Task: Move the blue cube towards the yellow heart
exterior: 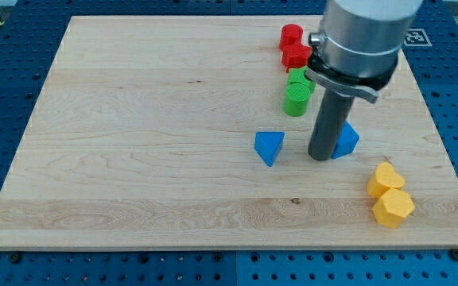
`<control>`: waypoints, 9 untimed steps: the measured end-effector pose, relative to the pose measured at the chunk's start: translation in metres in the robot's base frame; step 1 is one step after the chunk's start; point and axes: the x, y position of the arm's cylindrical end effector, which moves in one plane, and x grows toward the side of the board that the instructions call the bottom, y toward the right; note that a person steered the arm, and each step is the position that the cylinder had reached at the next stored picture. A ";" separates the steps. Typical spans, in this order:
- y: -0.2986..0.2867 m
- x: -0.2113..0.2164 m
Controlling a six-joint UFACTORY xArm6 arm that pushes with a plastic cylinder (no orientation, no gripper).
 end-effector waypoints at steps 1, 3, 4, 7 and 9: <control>-0.006 -0.009; -0.016 -0.066; 0.014 -0.061; 0.017 -0.019; 0.031 0.006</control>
